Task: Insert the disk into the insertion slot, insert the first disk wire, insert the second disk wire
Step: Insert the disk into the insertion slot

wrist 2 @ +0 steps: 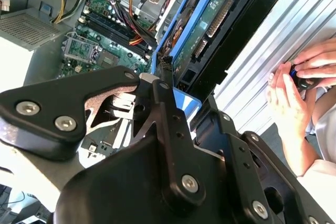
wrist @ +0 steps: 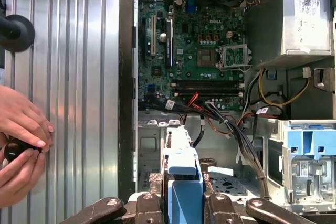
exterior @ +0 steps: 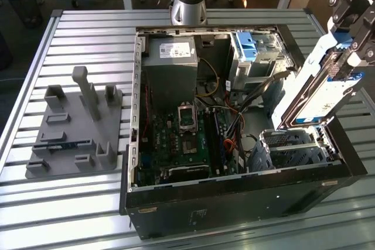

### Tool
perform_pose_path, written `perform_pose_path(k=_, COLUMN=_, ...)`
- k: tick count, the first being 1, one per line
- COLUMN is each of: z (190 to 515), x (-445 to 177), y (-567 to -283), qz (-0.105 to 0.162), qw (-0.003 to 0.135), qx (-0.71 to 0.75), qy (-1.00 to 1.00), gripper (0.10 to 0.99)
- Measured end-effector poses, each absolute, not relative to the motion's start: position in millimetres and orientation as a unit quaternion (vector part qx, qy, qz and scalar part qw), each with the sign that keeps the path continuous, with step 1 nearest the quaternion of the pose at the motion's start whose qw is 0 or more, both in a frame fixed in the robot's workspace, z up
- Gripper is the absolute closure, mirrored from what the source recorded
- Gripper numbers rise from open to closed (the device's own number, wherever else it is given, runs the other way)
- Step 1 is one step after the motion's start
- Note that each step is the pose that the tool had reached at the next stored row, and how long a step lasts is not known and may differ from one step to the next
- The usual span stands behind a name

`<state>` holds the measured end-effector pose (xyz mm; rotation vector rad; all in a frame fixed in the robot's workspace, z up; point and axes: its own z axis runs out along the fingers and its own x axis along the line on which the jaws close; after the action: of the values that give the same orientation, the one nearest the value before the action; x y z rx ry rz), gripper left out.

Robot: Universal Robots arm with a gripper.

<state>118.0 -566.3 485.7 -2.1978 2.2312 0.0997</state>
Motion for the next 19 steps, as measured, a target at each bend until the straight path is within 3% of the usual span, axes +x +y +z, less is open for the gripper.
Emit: perform_pose_path(k=19, z=468, x=122, y=-563, qz=0.031, qw=0.004, qx=-0.705, qy=0.708, gripper=0.722)
